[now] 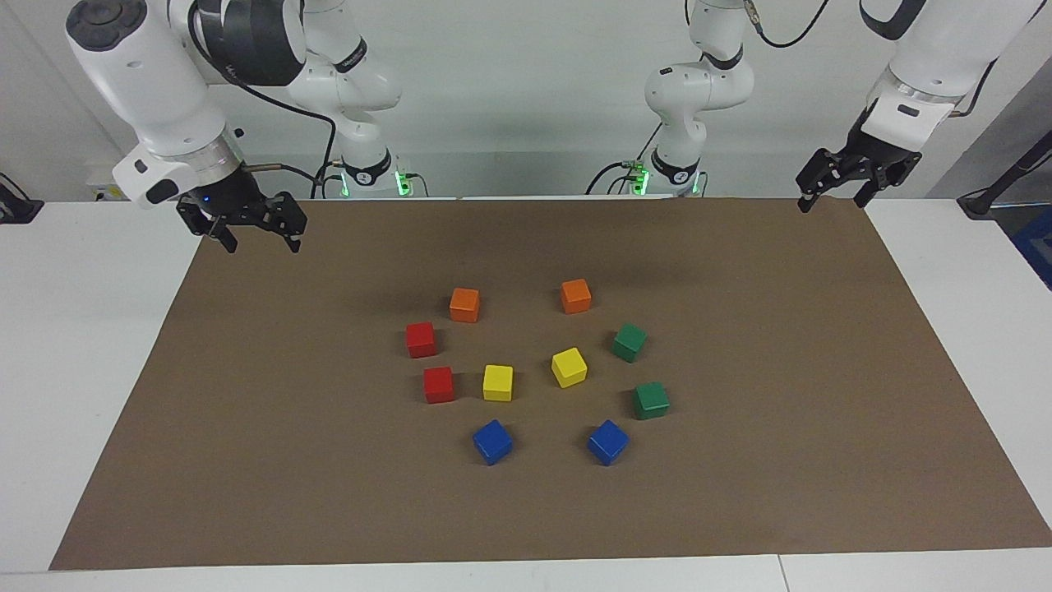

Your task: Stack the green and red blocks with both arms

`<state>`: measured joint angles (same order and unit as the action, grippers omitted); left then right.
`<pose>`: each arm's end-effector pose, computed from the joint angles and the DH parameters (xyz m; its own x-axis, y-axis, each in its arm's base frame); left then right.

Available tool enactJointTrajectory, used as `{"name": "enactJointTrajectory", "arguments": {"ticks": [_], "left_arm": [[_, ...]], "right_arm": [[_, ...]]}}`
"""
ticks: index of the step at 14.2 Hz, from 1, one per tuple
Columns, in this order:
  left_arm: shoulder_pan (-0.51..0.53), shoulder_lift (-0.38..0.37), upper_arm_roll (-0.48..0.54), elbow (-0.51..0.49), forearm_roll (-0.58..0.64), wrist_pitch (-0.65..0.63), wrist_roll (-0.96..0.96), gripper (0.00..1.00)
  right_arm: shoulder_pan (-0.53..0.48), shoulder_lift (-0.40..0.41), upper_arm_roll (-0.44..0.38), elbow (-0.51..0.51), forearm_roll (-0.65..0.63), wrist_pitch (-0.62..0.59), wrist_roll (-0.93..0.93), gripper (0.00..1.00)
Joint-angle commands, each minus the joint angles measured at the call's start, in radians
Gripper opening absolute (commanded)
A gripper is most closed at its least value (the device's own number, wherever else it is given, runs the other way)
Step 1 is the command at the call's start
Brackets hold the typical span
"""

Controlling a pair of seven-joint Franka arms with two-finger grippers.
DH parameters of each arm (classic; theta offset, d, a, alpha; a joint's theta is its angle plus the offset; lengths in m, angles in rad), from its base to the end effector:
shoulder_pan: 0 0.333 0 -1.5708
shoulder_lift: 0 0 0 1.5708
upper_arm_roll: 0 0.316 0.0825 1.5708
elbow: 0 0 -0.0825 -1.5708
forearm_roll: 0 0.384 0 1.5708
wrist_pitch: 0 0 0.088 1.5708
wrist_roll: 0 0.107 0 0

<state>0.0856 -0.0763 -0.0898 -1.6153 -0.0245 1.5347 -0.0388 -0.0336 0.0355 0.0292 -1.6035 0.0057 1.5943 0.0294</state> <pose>0.5270 -0.0069 0.6415 0.9994 0.0340 -0.0053 0.0341 -0.9993 0.0175 0.5655 -0.0022 0.5912 0.9984 -0.0339 -0.0448 -0.0342 -0.9994 -0.0054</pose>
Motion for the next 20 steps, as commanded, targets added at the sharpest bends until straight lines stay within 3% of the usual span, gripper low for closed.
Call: {"name": "enactJointTrajectory", "arguments": {"ticks": [1,9,14,17,20], "left_arm": [[-0.004,-0.008,0.005,-0.003,-0.002,-0.002,-0.012,1.0],[0.048,-0.028,0.01,-0.053,-0.002,0.047,0.0,1.0],[0.029,-0.045,0.005,-0.086,-0.002,0.05,-0.015,1.0],[-0.059,-0.051,-0.004,-0.113,-0.009,0.086,-0.244,1.0],[-0.167,-0.042,-0.002,-0.202,-0.015,0.175,-0.472,1.0]], "right_arm": [[-0.016,-0.002,0.006,0.007,-0.007,-0.019,-0.006,1.0],[-0.016,-0.002,0.006,0.004,-0.007,-0.02,-0.008,1.0],[-0.026,-0.009,0.008,-0.018,-0.007,-0.008,-0.016,1.0],[-0.014,-0.009,0.009,-0.018,-0.006,-0.005,-0.005,1.0],[0.0,-0.009,0.017,-0.033,-0.006,0.044,0.003,1.0]]}}
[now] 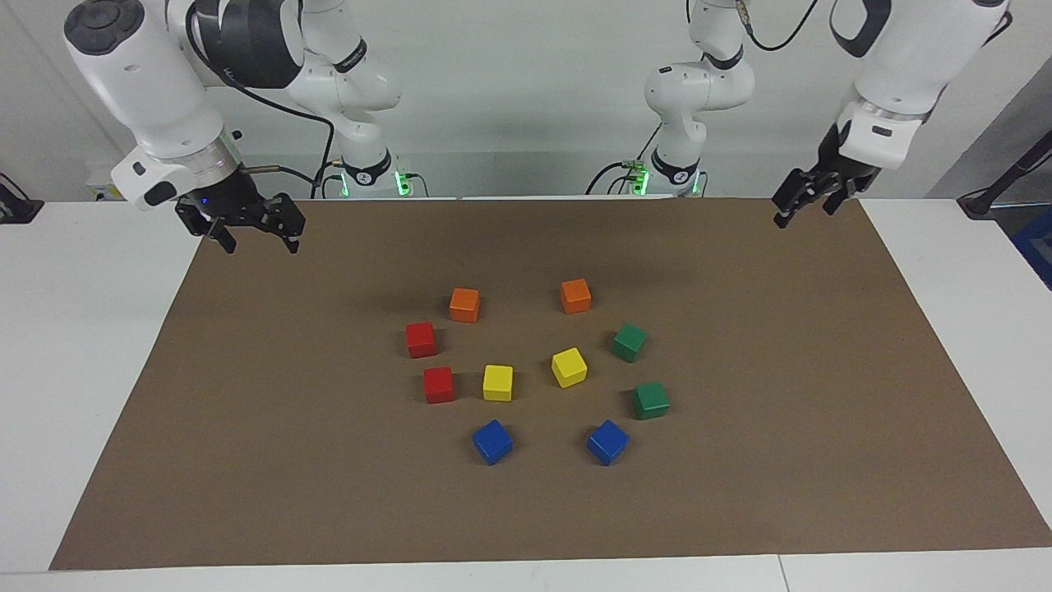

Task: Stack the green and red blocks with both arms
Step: 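Grasp green block with the left gripper while the right gripper grasps red block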

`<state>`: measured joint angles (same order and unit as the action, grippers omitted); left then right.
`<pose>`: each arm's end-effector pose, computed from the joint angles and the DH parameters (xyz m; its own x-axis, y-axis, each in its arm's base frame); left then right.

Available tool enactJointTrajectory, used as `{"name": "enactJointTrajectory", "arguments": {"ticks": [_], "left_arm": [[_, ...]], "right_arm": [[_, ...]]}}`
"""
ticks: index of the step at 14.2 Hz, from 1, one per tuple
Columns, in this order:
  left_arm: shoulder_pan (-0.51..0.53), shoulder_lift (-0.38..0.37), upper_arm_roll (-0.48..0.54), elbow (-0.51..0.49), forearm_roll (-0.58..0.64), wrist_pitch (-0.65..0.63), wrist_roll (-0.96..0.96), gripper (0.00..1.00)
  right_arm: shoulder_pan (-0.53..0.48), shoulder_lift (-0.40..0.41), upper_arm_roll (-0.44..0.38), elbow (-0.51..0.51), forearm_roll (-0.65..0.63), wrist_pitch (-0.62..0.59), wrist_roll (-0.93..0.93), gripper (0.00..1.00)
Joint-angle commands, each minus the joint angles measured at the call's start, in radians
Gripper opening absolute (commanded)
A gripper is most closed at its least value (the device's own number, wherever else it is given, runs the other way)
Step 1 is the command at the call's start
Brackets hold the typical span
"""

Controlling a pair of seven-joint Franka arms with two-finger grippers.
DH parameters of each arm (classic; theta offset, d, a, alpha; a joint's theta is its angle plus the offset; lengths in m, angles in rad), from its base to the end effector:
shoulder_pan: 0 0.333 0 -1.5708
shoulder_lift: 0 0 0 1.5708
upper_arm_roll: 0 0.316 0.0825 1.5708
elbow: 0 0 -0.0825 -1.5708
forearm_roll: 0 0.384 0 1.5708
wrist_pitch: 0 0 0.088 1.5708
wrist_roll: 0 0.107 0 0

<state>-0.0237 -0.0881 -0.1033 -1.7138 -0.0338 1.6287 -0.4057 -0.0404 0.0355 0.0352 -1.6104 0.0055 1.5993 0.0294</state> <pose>0.5258 -0.0729 0.6094 0.9608 0.2772 -0.0074 0.2773 -0.9605 0.0237 0.5657 -0.0027 0.5884 0.9983 -0.0347 -0.0467 -0.0350 -0.9994 -0.0054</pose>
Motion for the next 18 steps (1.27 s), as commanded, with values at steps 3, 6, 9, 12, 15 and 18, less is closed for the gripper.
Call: {"name": "enactJointTrajectory", "arguments": {"ticks": [3,6,9,12,15,18], "left_arm": [[-0.132,-0.025,0.011,-0.222,-0.005,0.218,-0.279,1.0],[-0.228,0.085,0.011,-0.231,-0.006,0.339,-0.473,1.0],[-0.26,0.158,0.011,-0.236,-0.005,0.427,-0.625,1.0],[-0.28,0.221,0.011,-0.236,-0.006,0.502,-0.755,1.0],[-0.282,0.26,0.011,-0.236,-0.005,0.54,-0.778,1.0],[-0.314,0.309,0.014,-0.236,-0.005,0.582,-0.804,1.0]], "right_arm": [[0.095,-0.006,0.011,-0.083,-0.005,0.126,0.139,1.0],[0.152,0.024,0.011,-0.153,-0.005,0.256,0.204,1.0],[0.218,0.064,0.011,-0.223,-0.005,0.396,0.286,1.0],[0.264,0.119,0.011,-0.229,-0.005,0.485,0.34,1.0],[0.264,0.135,0.011,-0.33,-0.005,0.648,0.326,1.0],[0.266,0.136,0.012,-0.353,-0.005,0.67,0.314,1.0]]}}
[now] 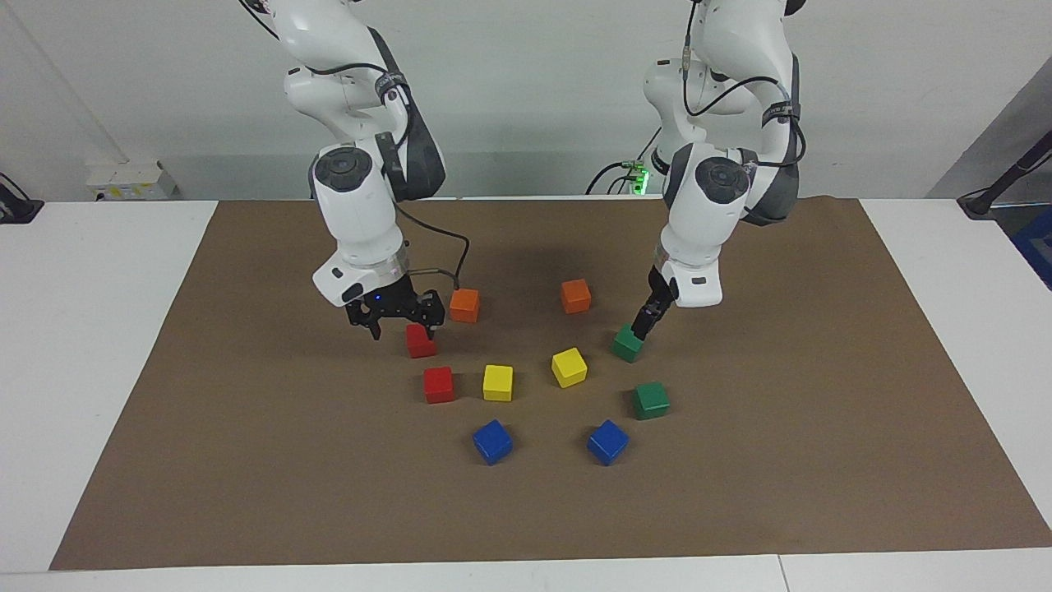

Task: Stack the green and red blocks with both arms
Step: 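Grasp green block with the left gripper while the right gripper grasps red block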

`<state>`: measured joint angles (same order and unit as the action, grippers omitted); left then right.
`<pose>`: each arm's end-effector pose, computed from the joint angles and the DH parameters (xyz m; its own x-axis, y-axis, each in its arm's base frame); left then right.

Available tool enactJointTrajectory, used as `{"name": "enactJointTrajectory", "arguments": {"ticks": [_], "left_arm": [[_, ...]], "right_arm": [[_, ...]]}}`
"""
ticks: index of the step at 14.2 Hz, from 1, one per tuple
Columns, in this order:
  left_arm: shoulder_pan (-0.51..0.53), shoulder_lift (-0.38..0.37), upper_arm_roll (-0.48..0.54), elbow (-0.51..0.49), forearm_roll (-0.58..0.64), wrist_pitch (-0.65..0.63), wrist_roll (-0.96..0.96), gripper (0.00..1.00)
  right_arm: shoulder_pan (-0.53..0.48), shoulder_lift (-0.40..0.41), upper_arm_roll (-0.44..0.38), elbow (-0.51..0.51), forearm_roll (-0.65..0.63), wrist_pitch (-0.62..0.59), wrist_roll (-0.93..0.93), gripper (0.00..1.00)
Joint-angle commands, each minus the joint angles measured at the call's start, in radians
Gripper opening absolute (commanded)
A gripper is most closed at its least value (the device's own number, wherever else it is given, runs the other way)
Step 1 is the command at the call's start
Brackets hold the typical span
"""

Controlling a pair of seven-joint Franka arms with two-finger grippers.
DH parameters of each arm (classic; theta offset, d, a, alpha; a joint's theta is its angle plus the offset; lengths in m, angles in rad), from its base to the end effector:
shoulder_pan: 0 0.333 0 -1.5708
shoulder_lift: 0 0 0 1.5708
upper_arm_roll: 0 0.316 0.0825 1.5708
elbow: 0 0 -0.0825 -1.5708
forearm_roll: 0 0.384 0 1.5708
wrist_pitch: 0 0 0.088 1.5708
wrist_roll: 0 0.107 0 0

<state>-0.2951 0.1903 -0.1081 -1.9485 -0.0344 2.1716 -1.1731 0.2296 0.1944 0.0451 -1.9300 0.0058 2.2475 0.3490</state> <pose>0.5525 -0.2347 0.3873 0.7032 0.7102 -0.0327 0.7109 -0.7016 0.0497 0.5898 0.1652 0.4001 0.9905 -0.0815 0.1109 -0.0758 -0.9956 -0.0549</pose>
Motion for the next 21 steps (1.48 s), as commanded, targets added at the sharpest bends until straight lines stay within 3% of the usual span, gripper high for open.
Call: {"name": "enactJointTrajectory", "arguments": {"ticks": [1,7,17,21], "left_arm": [[-0.051,0.05,0.019,0.003,-0.002,0.046,-0.055,1.0],[-0.067,0.084,0.021,-0.003,0.031,0.042,-0.06,1.0],[-0.067,0.087,0.021,-0.059,0.033,0.135,-0.091,1.0],[-0.078,0.087,0.022,-0.084,0.033,0.175,-0.092,0.89]], "right_arm": [[0.002,-0.021,0.002,-0.035,-0.006,0.023,-0.005,1.0],[0.028,-0.035,0.001,-0.138,-0.006,0.11,-0.045,1.0],[0.03,-0.059,0.002,-0.231,-0.006,0.119,-0.179,1.0],[0.03,-0.032,0.001,-0.231,-0.006,0.165,-0.17,1.0]]}}
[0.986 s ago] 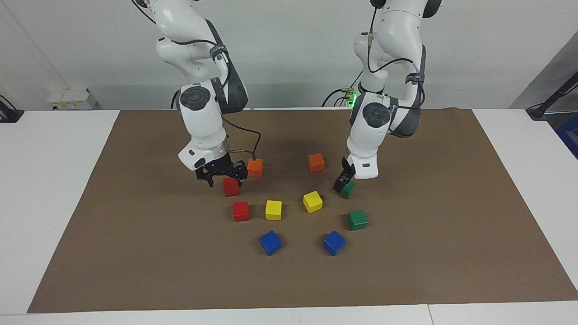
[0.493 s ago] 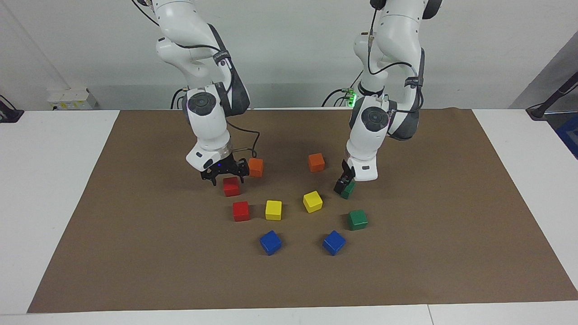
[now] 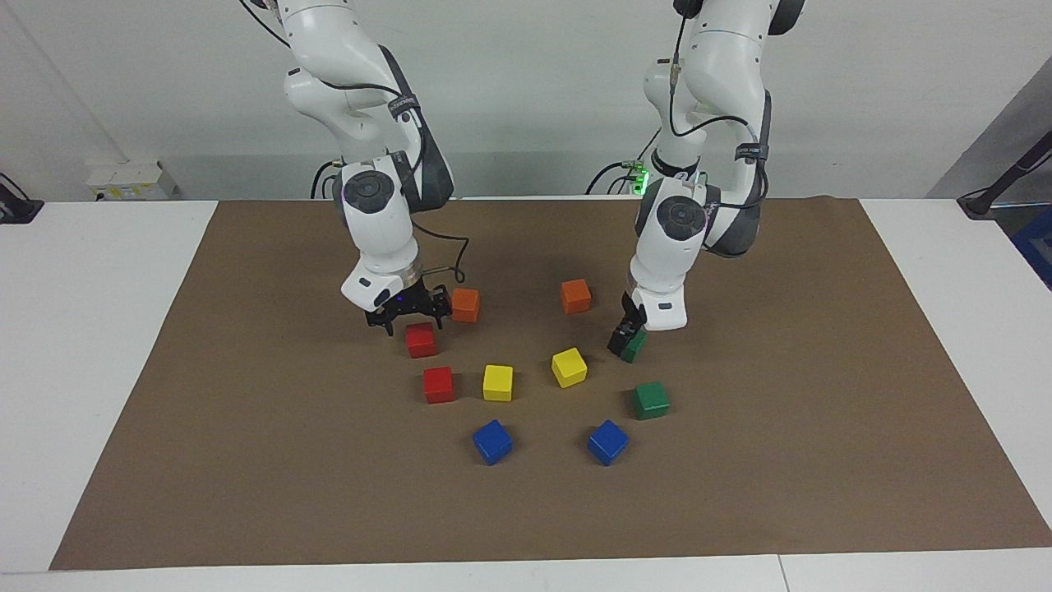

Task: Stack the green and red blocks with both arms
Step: 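Grasp green block with the left gripper while the right gripper grasps red block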

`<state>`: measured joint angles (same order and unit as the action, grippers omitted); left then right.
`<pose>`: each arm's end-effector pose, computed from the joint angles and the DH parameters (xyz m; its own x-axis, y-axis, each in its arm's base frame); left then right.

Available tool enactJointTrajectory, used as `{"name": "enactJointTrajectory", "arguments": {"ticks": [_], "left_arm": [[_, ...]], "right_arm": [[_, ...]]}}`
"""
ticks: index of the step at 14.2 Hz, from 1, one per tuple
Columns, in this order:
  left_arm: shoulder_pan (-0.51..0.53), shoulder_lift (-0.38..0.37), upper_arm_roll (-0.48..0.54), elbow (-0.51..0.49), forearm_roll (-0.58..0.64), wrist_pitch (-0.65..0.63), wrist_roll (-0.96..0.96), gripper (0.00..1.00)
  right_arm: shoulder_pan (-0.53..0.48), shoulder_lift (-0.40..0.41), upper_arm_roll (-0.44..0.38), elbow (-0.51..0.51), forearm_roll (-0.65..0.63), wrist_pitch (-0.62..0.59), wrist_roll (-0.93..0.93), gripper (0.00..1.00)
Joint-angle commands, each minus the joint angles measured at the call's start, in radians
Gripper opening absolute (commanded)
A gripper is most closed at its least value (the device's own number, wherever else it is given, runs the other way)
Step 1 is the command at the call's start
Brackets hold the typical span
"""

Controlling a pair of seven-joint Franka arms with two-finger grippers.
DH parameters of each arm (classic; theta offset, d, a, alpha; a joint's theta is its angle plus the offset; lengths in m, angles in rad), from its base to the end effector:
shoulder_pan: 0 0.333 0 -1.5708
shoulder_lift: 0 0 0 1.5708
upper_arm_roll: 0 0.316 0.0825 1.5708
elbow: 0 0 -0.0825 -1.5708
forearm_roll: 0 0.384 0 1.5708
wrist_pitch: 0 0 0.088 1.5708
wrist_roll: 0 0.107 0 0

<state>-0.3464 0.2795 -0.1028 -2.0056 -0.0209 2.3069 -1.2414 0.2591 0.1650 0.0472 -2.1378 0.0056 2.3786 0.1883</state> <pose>0.5421 -0.2595 0.3206 0.6893 0.7237 -0.0344 0.7245 -0.6884 0.0357 0.5435 0.1715 0.3359 0.9911 0.1117 0.0723 0.1138 -0.9932 -0.0259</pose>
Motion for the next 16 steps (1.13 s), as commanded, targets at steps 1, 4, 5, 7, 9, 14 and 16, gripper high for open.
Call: {"name": "enactJointTrajectory", "arguments": {"ticks": [1,4,5,7,9,14,16], "left_arm": [[-0.026,-0.002,0.017,-0.027,0.019,0.04,-0.026,0.85],[-0.035,-0.003,0.018,-0.027,0.03,0.035,-0.029,0.54],[-0.04,-0.003,0.017,-0.025,0.05,0.031,-0.027,0.1],[-0.04,-0.006,0.017,-0.021,0.053,0.025,-0.021,0.0],[-0.026,-0.031,0.017,-0.016,0.055,0.017,-0.012,0.0],[0.123,-0.175,0.018,-0.007,0.053,-0.171,0.369,0.0],[0.257,-0.21,0.018,-0.008,0.052,-0.214,0.657,0.0]], "right_arm": [[0.0,0.004,0.0,-0.024,-0.006,0.034,0.009,1.0],[0.0,0.037,0.0,-0.022,-0.006,0.068,0.071,1.0],[0.0,0.05,0.0,-0.022,-0.006,0.073,0.071,1.0],[0.0,0.056,0.0,-0.022,-0.004,0.079,0.072,0.97],[0.0,0.062,0.0,-0.022,-0.004,0.079,0.071,0.79],[-0.02,0.071,-0.001,0.068,-0.006,-0.025,0.057,0.0],[-0.072,0.073,-0.004,0.212,-0.007,-0.196,-0.001,0.0]]}}
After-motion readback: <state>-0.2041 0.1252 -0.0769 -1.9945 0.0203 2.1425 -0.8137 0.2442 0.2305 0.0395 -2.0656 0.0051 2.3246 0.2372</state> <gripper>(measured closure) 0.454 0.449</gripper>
